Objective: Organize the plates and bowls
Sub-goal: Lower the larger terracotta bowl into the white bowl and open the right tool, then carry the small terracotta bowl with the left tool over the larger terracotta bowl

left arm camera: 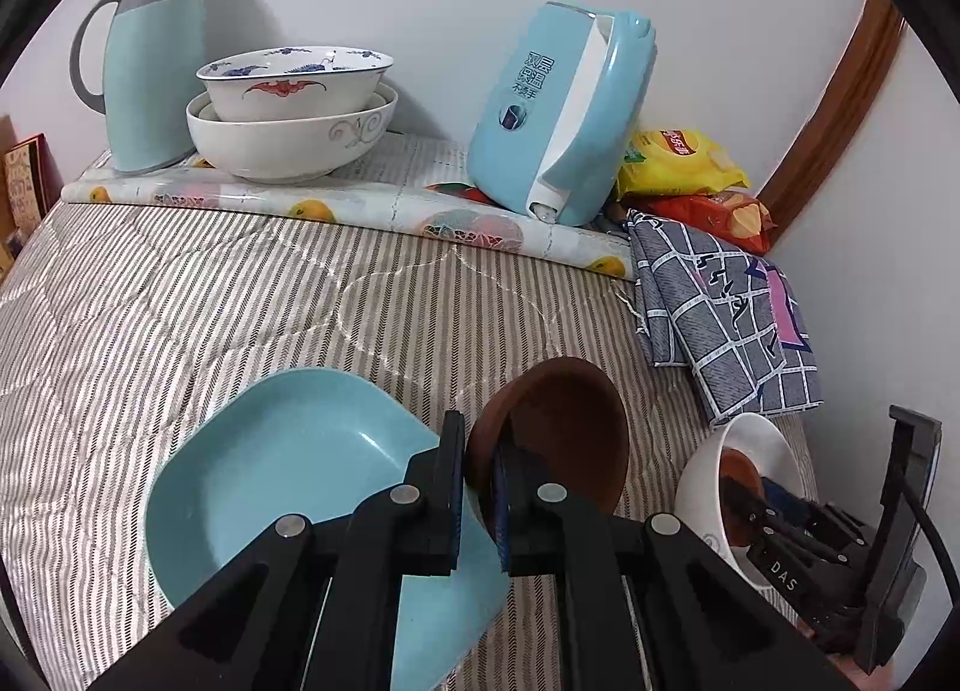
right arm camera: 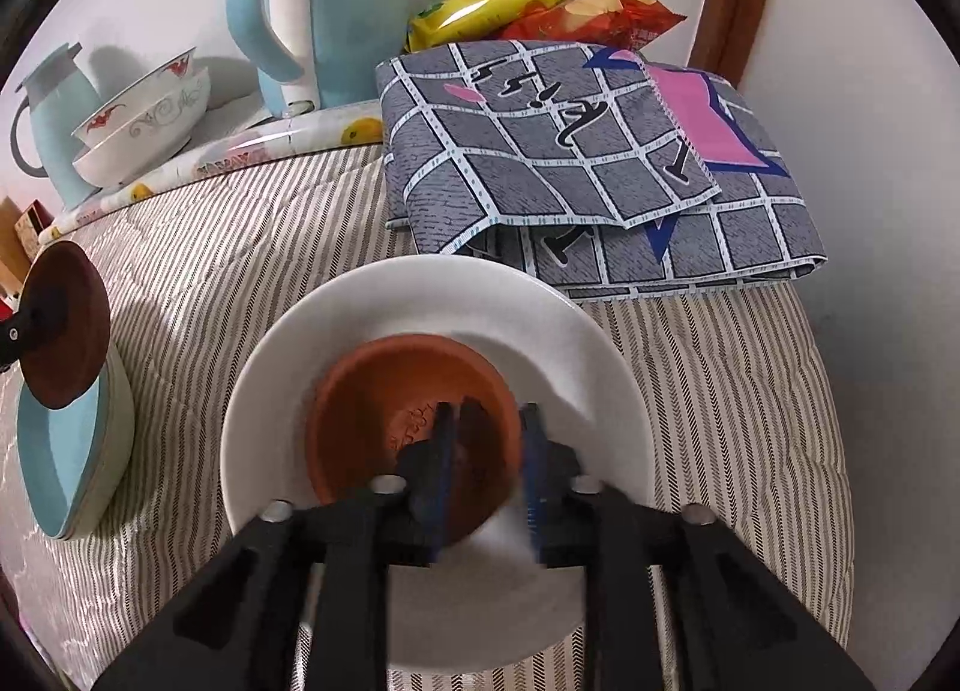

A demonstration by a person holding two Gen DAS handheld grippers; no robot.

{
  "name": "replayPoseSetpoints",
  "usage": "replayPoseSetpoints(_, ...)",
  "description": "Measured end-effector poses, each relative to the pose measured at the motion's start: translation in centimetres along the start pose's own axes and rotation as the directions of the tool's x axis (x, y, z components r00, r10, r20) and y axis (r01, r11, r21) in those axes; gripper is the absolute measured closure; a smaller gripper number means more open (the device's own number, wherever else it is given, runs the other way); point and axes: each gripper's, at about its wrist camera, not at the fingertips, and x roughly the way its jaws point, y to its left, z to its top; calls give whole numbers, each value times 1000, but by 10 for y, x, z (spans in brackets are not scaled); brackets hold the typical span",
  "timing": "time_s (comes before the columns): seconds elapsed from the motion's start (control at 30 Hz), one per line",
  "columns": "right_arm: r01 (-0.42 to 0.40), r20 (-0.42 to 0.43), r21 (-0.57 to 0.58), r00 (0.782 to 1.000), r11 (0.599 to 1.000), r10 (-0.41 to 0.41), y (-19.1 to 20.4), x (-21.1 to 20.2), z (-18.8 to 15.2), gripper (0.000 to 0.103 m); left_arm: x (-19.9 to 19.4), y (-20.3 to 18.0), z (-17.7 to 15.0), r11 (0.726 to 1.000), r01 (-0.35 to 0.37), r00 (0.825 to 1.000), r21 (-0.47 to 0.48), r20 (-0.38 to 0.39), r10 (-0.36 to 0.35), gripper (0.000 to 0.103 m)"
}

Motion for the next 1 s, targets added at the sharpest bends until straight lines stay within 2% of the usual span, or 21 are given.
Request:
replayPoseSetpoints(0.27,-7,22,16,1000,1000,7,-4,-10,-2,66,-7,-4,-3,1000,-2,1000,7,5,2,94)
replayPoseSetpoints(0.53,-42,80,58,996,997,38,-19,-39,-6,63,-10,-25,-8,999,19,1000,25,4,-19,94)
replayPoseSetpoints(0.8,-50,155,124,987,991,30,-53,-72,-15,62,-18,-65,-23,994,64,998,90,3,-65,94)
replayPoseSetpoints(0.9,-52,164,154,986,987,26,-69,-78,-24,62,-18,-76,-28,991,104,995,85,-15,-103,94)
replayPoseSetpoints(1.0,-45,167,180,986,983,14,-84,-81,-34,62,-16,-86,-33,990,99,995,96,-24,-98,94)
